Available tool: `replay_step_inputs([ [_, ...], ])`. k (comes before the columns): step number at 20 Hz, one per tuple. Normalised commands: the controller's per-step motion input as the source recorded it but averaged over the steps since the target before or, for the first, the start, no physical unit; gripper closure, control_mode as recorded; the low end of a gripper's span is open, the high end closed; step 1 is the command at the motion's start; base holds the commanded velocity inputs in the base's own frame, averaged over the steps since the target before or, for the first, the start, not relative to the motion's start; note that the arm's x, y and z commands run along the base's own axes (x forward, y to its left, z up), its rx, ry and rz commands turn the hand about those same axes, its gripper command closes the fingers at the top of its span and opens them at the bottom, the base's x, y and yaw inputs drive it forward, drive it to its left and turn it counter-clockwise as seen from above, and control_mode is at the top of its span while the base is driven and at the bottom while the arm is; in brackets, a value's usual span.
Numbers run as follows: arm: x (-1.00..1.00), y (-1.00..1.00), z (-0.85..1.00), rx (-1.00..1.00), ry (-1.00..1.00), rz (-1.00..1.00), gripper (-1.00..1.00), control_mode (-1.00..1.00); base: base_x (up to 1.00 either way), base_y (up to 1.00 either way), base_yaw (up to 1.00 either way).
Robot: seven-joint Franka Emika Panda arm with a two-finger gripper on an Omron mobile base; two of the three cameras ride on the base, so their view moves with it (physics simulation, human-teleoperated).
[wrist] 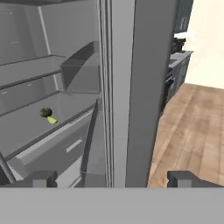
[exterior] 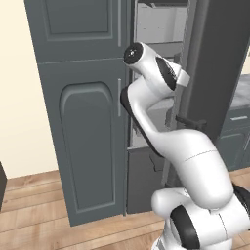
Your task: Take the lemon wedge from the fridge and place it on the plate with fish on the dining counter.
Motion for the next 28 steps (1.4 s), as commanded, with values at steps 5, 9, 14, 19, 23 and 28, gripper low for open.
replay_step_inputs([
  [5,0.49,-0.16,0.0,0.0,0.0,0.0,-1.0,-1.0,0.0,0.0,0.0],
  [9,0.42,-0.21,-0.01,0.0,0.0,0.0,-1.0,-1.0,0.0,0.0,0.0],
  [14,0.38,-0.23,0.0,0.0,0.0,0.0,-1.0,-1.0,0.0,0.0,0.0],
  [19,0.05,-0.21,0.0,0.0,0.0,0.02,-1.0,-1.0,0.0,0.0,0.0],
  [23,0.0,-0.23,0.0,0.0,0.0,0.01,-1.0,-1.0,0.0,0.0,0.0],
  [28,-0.1,-0.29,0.0,0.0,0.0,0.0,-1.0,-1.0,0.0,0.0,0.0],
])
